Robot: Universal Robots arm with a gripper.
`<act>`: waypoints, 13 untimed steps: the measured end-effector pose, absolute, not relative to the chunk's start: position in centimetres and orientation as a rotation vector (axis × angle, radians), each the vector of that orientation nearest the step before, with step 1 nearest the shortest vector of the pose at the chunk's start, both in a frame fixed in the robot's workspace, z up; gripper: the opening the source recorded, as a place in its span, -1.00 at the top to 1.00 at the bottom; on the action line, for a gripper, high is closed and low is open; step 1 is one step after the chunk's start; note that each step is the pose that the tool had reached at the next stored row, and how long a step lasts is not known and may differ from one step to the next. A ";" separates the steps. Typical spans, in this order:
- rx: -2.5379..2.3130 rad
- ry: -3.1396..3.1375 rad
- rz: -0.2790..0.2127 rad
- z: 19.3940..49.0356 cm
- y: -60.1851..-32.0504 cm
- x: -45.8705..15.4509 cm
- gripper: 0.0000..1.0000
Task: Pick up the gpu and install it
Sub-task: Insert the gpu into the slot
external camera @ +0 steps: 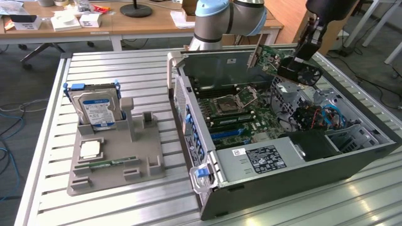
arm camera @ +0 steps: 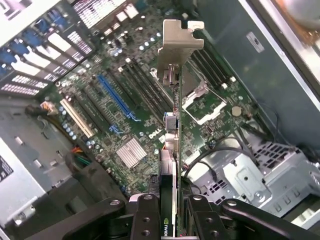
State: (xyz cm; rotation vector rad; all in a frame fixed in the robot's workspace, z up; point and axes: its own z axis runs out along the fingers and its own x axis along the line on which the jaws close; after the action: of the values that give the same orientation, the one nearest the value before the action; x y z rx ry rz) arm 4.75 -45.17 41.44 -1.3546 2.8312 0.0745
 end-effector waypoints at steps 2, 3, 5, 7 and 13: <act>-1.406 2.807 0.075 41.4 -45.2 4.8 0.47; -1.433 2.794 0.075 41.4 -45.2 4.8 0.47; -1.484 2.768 0.075 41.3 -45.2 4.8 0.47; -1.534 2.742 0.075 41.3 -45.2 4.8 0.47; -1.683 2.656 0.075 41.1 -45.2 4.8 0.47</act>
State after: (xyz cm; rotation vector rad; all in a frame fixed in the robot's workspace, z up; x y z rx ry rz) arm 4.75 -45.17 41.12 -1.6828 2.6560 0.0745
